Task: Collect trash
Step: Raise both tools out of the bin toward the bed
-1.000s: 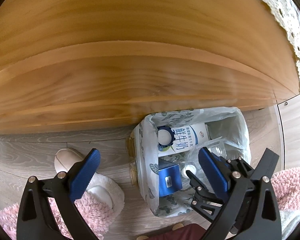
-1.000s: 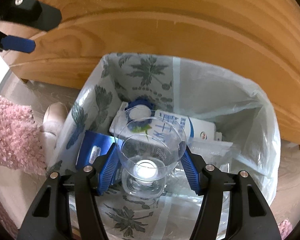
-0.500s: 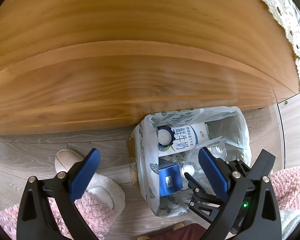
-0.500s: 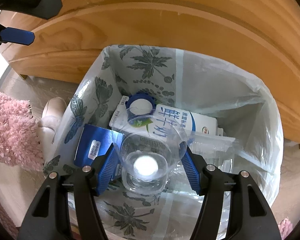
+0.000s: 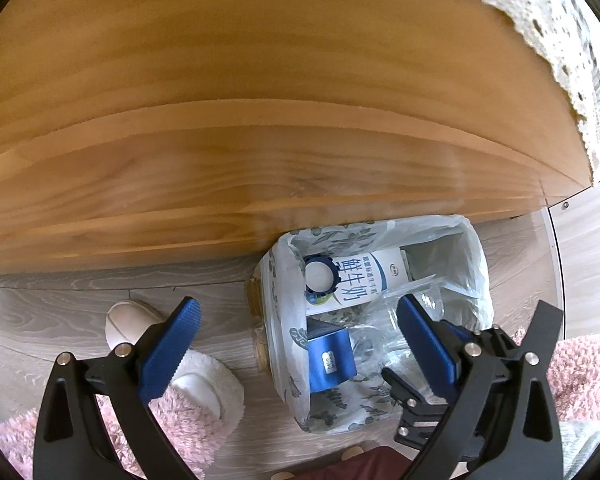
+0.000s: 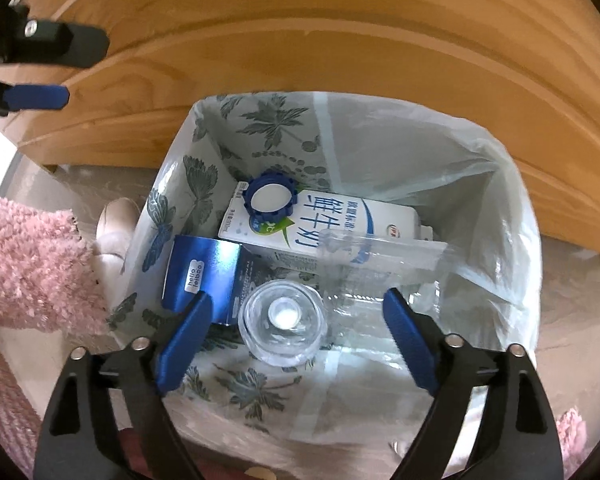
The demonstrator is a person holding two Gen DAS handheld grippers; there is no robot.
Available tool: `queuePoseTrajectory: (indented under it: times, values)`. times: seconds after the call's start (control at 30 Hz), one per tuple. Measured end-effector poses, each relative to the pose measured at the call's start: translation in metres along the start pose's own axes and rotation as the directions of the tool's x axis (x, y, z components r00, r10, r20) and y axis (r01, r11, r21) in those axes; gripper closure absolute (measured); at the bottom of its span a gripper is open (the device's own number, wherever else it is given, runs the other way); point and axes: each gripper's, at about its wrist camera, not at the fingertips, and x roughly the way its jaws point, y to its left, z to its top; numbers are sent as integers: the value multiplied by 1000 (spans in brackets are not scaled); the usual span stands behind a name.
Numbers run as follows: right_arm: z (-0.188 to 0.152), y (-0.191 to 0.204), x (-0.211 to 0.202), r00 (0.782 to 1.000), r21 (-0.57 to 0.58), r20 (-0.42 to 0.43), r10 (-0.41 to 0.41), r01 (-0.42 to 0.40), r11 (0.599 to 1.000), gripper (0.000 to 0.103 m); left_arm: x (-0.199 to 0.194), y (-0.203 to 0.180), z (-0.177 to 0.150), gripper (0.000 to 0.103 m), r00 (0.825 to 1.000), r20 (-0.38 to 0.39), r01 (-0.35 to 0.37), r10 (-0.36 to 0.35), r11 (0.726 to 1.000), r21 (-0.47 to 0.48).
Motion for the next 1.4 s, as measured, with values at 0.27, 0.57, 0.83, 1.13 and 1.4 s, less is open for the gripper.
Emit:
queuePoseTrajectory:
  times: [0.27, 0.57, 0.83, 1.13, 1.4]
  values:
    - [-1, -8, -11, 1000, 44, -14, -29, 29, 999, 11, -7, -5, -1, 8, 1000, 9, 20, -21, 1000, 10]
    - [3, -14, -23, 997, 70, 1, -82, 81, 994, 8, -14, -14, -6, 8, 1000, 30, 7, -8, 999, 37]
    - [8, -29, -51, 992, 133, 35, -125, 119, 984, 8, -40, -27, -7, 8, 992, 119, 27, -39, 995, 95]
    - [22, -36, -100, 982, 196, 90, -164, 144, 970, 8, -101, -56, -13, 8, 942, 321, 50, -96, 988, 149]
    - [32, -53, -162, 967, 279, 193, -166, 108, 954, 8, -137, -85, -17, 8, 917, 381, 42, -123, 976, 214]
